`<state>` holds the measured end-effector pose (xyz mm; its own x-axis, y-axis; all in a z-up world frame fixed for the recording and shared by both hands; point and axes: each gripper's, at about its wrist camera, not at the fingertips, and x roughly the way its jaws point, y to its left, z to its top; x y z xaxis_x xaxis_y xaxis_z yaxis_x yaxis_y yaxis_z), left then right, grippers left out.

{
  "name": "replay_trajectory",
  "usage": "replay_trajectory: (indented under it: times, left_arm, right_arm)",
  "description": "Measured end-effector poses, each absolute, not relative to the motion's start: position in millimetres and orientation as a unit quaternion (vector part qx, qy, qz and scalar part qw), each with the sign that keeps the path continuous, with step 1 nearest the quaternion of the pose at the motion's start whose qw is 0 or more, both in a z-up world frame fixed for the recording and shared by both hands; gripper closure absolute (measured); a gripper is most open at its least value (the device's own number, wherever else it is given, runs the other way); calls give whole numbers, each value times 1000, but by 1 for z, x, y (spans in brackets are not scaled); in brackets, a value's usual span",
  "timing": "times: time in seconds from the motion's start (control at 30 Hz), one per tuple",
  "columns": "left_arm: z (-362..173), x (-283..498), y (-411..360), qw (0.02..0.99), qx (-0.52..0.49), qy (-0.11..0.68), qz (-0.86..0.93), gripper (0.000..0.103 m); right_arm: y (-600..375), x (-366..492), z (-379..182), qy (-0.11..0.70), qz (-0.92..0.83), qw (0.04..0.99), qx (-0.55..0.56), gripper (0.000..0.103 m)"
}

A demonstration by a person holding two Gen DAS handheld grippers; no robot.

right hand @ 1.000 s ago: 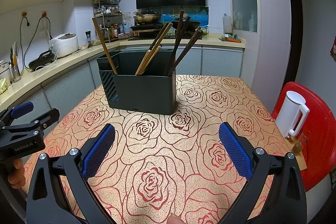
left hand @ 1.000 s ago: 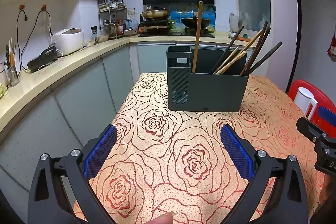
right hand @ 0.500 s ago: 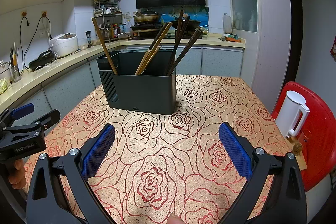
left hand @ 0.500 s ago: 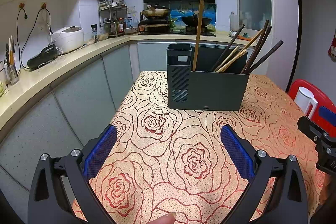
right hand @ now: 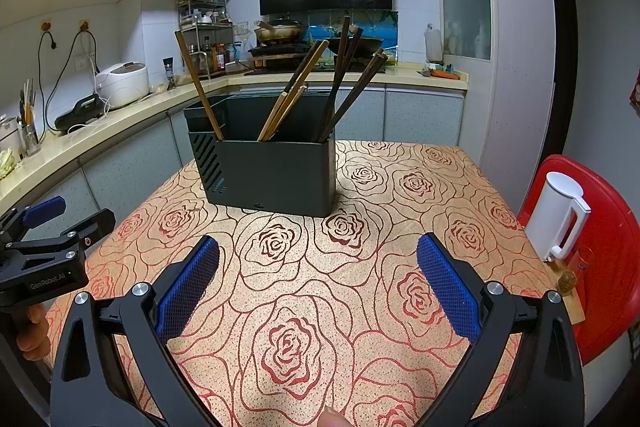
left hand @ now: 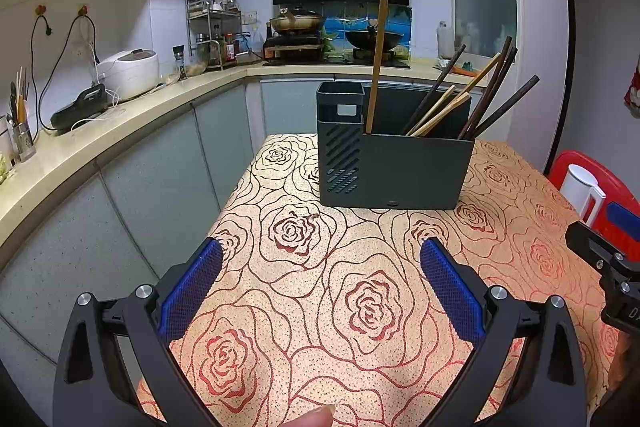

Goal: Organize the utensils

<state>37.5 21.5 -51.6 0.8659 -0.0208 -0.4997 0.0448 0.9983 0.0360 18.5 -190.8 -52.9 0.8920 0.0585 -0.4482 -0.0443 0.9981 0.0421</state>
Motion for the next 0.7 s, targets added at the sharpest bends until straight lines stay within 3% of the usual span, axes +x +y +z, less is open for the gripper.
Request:
replay_trajectory:
  times: [0.7]
  left_arm:
    - [-53, 37, 22, 966, 21, 259, -17, 7]
  right_arm:
    - [-190, 18, -57, 233, 27, 972, 15, 7]
